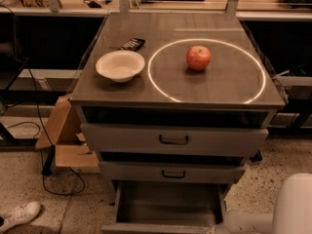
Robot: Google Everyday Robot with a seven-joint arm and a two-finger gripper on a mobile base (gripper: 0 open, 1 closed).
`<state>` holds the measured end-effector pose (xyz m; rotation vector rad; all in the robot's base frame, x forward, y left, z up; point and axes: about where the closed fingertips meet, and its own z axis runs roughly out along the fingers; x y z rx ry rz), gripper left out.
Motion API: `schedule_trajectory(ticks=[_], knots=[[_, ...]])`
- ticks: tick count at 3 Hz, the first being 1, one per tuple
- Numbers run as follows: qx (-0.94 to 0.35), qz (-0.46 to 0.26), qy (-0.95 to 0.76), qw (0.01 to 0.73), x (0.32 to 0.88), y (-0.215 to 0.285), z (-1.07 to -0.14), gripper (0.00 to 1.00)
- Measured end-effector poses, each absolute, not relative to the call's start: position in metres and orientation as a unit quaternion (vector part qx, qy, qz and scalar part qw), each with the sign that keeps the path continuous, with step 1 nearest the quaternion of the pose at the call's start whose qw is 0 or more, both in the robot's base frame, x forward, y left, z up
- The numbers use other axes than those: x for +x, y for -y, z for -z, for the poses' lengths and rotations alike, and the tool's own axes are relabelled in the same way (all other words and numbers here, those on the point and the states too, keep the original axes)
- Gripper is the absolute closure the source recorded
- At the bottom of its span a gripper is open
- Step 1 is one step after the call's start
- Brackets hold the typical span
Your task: Close bottom drawer
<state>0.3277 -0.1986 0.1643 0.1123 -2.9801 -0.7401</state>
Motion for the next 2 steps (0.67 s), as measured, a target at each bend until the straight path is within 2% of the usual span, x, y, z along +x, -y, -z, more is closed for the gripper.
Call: schedule_trajectory(ticks=[1,2], knots=[[0.035,0.243,0.969,0.038,0.329,0.193,-0.159,1.0],[0.028,0.262,0.964,0.03,0.35,0.164,-0.153,1.0]])
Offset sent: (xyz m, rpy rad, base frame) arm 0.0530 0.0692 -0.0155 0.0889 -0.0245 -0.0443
